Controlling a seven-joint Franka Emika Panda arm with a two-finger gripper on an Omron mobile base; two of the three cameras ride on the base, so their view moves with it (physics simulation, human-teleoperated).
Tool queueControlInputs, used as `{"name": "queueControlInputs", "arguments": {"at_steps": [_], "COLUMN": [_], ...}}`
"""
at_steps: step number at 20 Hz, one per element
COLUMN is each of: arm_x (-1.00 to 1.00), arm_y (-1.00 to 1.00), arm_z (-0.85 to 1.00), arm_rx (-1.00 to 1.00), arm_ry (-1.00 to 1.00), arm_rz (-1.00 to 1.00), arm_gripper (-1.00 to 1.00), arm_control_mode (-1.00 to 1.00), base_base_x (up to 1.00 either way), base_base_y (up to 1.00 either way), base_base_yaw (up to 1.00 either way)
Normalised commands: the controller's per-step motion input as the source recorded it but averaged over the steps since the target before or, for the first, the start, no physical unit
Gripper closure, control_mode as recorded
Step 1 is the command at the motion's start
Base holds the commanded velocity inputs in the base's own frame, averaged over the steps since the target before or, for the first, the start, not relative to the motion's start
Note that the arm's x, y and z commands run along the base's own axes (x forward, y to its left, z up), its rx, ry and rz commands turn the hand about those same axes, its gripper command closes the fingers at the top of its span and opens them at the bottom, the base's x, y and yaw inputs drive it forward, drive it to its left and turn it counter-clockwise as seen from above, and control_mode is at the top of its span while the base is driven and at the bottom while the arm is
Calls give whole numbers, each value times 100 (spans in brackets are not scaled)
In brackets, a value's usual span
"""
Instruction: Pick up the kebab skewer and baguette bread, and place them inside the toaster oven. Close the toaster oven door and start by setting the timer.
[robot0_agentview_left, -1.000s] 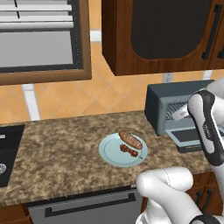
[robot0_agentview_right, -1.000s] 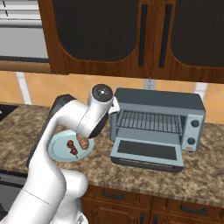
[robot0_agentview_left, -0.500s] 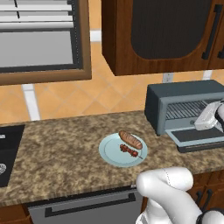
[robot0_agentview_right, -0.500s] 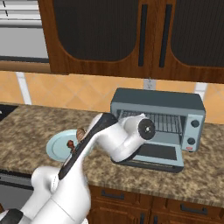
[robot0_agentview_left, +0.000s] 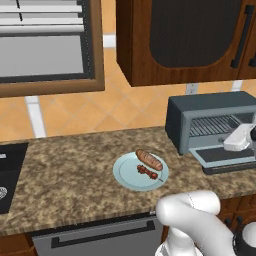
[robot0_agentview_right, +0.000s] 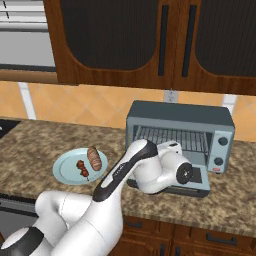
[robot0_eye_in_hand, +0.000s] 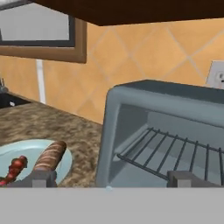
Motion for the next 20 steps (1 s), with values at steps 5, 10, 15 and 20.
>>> {"name": "queueControlInputs", "arguments": {"at_steps": [5,10,15,20], "arm_x": [70,82,52,25], "arm_y": [-42,-53,-34,-38], "arm_z": [-20,-23,-32,-21], "arm_rx": [16,8,1,5], "arm_ry": [-1,0,0,0], "arm_rz": [-8,-3,0,0], "arm_gripper": [-100,-100,-100,-100], "arm_control_mode": [-100,-100,-100,-100], "base_base_x": [0,0,0,0], "base_base_y": [0,0,0,0], "base_base_yaw": [0,0,0,0]}}
